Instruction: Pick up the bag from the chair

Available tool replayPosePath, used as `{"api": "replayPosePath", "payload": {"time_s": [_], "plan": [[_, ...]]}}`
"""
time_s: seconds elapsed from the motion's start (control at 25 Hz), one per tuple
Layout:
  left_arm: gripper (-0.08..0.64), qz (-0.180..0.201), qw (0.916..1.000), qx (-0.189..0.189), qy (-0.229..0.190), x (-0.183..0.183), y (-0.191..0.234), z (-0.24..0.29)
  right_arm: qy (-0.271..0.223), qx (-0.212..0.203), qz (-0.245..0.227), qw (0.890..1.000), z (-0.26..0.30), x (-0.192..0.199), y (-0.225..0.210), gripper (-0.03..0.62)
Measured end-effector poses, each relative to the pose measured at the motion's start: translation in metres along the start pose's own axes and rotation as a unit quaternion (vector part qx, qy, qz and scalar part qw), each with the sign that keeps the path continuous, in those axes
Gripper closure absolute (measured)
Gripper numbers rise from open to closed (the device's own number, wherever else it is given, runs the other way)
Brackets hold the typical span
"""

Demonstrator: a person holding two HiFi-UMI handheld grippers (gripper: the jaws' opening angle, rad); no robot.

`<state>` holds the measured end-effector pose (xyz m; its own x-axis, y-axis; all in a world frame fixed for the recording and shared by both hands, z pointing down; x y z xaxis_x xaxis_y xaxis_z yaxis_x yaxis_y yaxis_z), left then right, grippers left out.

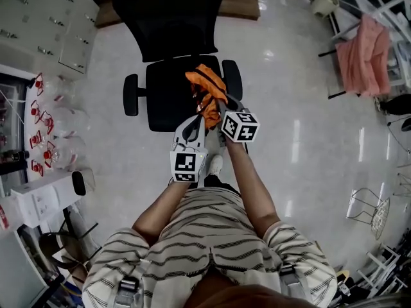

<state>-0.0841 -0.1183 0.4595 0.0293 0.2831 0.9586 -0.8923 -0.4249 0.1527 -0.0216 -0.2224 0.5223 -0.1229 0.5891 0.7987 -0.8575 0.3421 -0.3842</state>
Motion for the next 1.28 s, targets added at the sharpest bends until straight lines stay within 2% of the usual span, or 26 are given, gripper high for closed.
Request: {"api": "replayPosePath", "payload": {"time_s": [0.36, 1.28], "plan": [[0.537, 0.018, 0.9997, -0.002, -0.014, -0.015, -0.006, -0.009, -0.019, -0.014, -0.009, 1.000, -0.023, -0.018, 0.015, 0.572], [0.537, 0.029, 0.9985, -0.003, -0.047, -0.048, -0.007, -0.020, -0.054, -0.038, -0.019, 0.998, -0.062, -0.049, 0.038, 0.574]]}}
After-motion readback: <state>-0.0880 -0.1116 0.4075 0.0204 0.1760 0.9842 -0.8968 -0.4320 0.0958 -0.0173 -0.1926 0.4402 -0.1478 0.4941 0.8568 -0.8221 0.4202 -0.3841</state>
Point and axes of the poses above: the fingertips, and each gripper's own axes: z forward along the fingers, y to its left, x out of its underside, the point moved 2 cm from there along -z, backward along the fingers, and after that the axes turned 10 degrees about x, right-handed, at the moved point
